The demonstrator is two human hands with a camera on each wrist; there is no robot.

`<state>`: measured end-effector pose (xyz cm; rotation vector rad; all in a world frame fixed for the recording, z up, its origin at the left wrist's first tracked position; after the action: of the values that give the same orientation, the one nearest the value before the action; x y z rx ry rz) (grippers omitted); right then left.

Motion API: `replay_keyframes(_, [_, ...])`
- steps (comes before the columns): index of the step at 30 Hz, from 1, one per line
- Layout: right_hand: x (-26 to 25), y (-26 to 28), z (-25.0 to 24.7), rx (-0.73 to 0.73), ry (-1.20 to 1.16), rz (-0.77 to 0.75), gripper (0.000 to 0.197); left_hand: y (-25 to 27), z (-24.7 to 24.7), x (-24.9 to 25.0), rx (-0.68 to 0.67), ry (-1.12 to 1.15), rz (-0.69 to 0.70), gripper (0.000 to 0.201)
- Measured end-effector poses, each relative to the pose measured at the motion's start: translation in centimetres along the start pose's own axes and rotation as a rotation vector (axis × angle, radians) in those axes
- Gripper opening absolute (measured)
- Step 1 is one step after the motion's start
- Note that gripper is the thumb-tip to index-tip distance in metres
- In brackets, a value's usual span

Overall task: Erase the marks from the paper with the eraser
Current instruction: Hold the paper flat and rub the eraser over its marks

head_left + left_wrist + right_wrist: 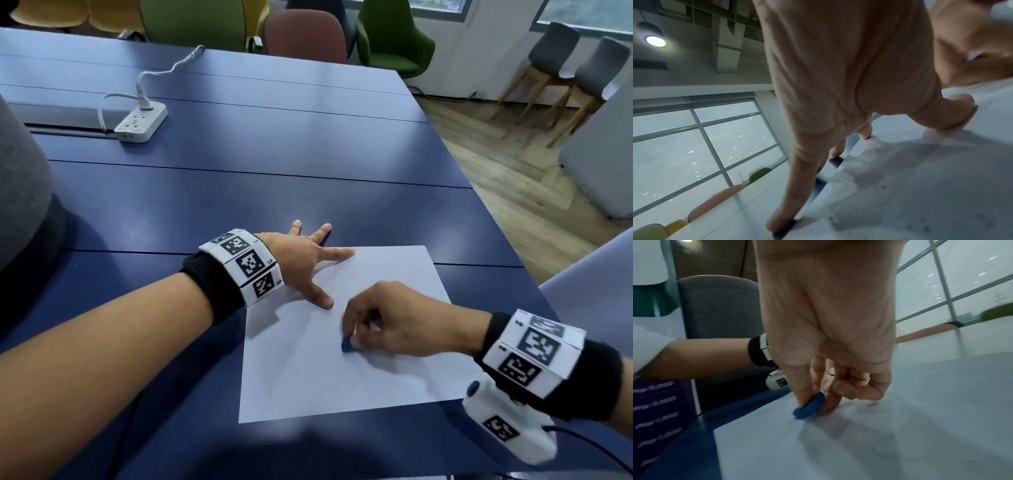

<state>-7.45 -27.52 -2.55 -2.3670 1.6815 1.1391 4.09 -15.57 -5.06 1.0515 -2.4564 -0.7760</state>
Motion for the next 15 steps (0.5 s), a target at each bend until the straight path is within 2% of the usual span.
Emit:
replay_keyframes(2, [0.8, -0.2, -0.4, 0.079, -0.028, 0.035, 0.006, 0.0, 0.0, 0.0, -0.001, -0.001, -0.002, 0.1])
replay_keyframes(6, [-0.2, 1.0, 1.1, -0.115, -0.043, 0.01, 0.006, 0.0, -0.1, 0.0, -0.003, 0.005, -0.001, 0.1])
replay_keyframes(7, [-0.3, 0.8, 0.8, -0.125, -0.033, 0.016, 0.007, 0.0, 0.0, 0.0, -0.004, 0.003, -0.004, 0.1])
replay_keyframes(9, [0.5, -0.4, -0.8, -0.023, 0.0, 0.06, 0.006, 0.0, 0.0, 0.0, -0.005, -0.002, -0.009, 0.1])
replay_keyframes(12, [2.1, -1.3, -2.4, 0.111, -0.097, 0.146, 0.002, 0.0, -0.1, 0.2, -0.005, -0.005, -0.009, 0.101])
replay_keyframes(15, [1.3, -0.3, -0.6, -0.022, -0.108, 0.094, 0.005, 0.0, -0.1, 0.1, -0.002, 0.004, -0.006, 0.101])
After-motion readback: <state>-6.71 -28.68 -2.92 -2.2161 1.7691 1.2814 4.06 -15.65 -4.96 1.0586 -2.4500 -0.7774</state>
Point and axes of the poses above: each hand's wrist, its own y-axis away from the middle knuckle, its own z-axis out of the palm, x = y × z, the point moved 4 cm from there along -y, towards the middle knuckle, and after that the axes turned 5 degrees about -x, right-handed, at the moved point
